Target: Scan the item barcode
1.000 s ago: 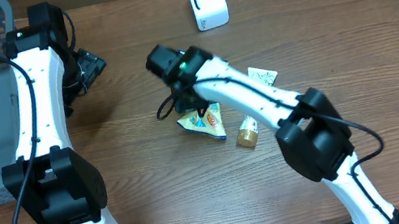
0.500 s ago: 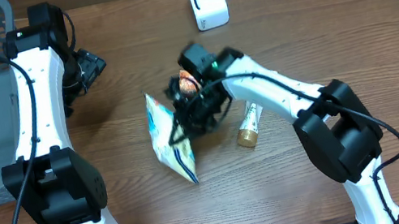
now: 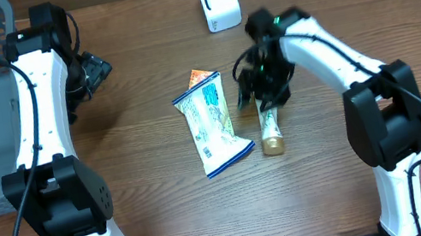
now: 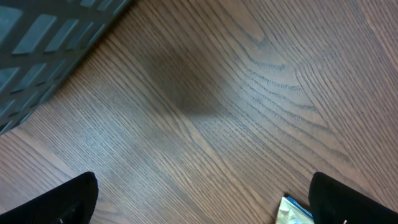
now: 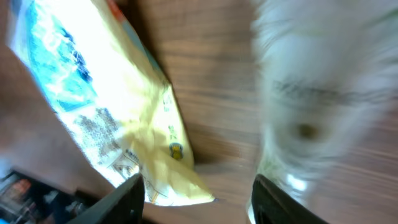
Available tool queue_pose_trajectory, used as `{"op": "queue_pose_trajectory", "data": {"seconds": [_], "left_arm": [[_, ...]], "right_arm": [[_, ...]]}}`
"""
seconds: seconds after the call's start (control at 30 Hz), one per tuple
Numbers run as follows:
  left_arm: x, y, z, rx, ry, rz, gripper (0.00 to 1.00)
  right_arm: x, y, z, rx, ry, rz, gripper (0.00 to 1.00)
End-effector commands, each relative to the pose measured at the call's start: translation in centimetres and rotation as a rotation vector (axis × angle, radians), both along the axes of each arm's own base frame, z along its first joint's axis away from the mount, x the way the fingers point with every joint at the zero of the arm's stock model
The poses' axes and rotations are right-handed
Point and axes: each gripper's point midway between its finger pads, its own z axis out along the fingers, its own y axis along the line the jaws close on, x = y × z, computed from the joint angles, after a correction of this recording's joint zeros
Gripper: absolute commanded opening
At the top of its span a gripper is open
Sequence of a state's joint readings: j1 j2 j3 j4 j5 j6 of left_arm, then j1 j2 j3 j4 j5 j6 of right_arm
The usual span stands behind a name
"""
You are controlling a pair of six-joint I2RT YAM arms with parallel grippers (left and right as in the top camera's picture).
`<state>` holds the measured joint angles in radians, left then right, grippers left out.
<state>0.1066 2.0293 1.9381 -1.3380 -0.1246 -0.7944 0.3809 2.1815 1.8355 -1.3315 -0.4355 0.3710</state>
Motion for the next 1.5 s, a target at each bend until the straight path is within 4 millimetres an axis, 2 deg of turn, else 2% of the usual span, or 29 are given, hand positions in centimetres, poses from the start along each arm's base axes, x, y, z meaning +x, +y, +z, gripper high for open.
{"op": "queue_pose_trajectory", "data": {"seconds": [0.0,0.07,0.13,0.17,0.23,0.3,0.33,0.47,0.53,0.6,0.63,0.67,0.7,0.8,0.9,0.97,1.03,1.07,1.1,1.13,1.27,1.47], "left_arm": [[0.2,0.2,0.6,0.016,-0.016,0.012,1.0],[0.2,0.1,0.6,0.012,-0.016,0.01,1.0],[0.1,-0.5,0.5,-0.01,-0.014,0.004,1.0],[0.1,-0.8,0.5,-0.024,-0.011,0.0,1.0],[-0.1,-1.1,0.4,-0.037,-0.004,-0.005,1.0],[-0.1,-1.4,0.4,-0.041,0.0,-0.009,1.0],[-0.2,-1.4,0.4,-0.041,0.001,-0.01,1.0],[-0.7,-1.5,0.3,-0.043,0.022,-0.011,1.0],[-0.7,-1.5,0.3,-0.042,0.025,-0.016,1.0],[-0.7,-1.5,0.3,-0.041,0.026,-0.032,1.0],[-0.8,-1.5,0.3,-0.04,0.028,-0.037,1.0],[-0.8,-1.5,0.3,-0.039,0.033,-0.052,1.0],[-0.8,-1.6,0.3,-0.038,0.034,-0.061,1.0],[-0.8,-1.7,0.3,-0.037,0.034,-0.067,1.0],[-0.9,-1.7,0.3,-0.038,0.037,-0.067,1.0],[-0.9,-1.7,0.3,-0.04,0.04,-0.067,1.0],[-1.1,-2.0,0.3,-0.051,0.045,-0.073,1.0],[-1.1,-2.2,0.2,-0.063,0.047,-0.083,1.0],[-1.1,-2.7,0.2,-0.088,0.047,-0.117,1.0],[-1.0,-3.0,0.2,-0.101,0.046,-0.138,1.0],[-1.0,-3.9,0.2,-0.114,0.049,-0.174,1.0],[-1.0,-4.5,0.2,-0.112,0.05,-0.19,1.0]], "right_arm": [[2.4,-0.7,4.6,-0.063,-0.176,0.07,0.57],[2.1,0.5,6.6,-0.01,-0.204,0.126,0.57],[1.5,2.0,7.3,0.034,-0.217,0.178,0.55],[1.3,2.6,7.0,0.036,-0.209,0.183,0.43],[0.6,3.8,6.2,0.048,-0.191,0.188,0.29],[-0.4,5.3,4.8,0.071,-0.166,0.192,0.17],[-0.9,5.9,4.1,0.08,-0.155,0.199,0.14],[-3.1,7.3,-1.6,0.078,-0.097,0.177,0.13],[-3.6,7.1,-3.8,0.077,-0.079,0.142,0.11],[-3.5,5.9,-5.2,0.033,-0.069,0.098,0.06],[-3.2,4.7,-5.9,-0.02,-0.067,0.059,0.04],[-2.4,2.4,-6.6,-0.113,-0.079,0.009,0.04],[-1.9,1.4,-6.8,-0.143,-0.089,-0.005,0.04],[-0.7,-0.6,-5.9,-0.172,-0.092,-0.05,0.04],[0.8,-1.6,-2.7,-0.156,-0.126,-0.056,0.04],[1.5,-1.5,-0.5,-0.139,-0.165,-0.027,0.11],[2.2,-1.3,1.7,-0.12,-0.217,0.022,0.24],[2.5,-1.3,2.5,-0.122,-0.24,0.036,0.39],[3.7,-1.8,3.9,-0.15,-0.296,0.046,0.63],[4.3,-2.1,4.3,-0.166,-0.32,0.039,0.69],[7.0,-2.4,4.8,-0.152,-0.452,0.13,0.85],[8.2,-2.1,3.2,-0.139,-0.555,0.291,0.89]]}}
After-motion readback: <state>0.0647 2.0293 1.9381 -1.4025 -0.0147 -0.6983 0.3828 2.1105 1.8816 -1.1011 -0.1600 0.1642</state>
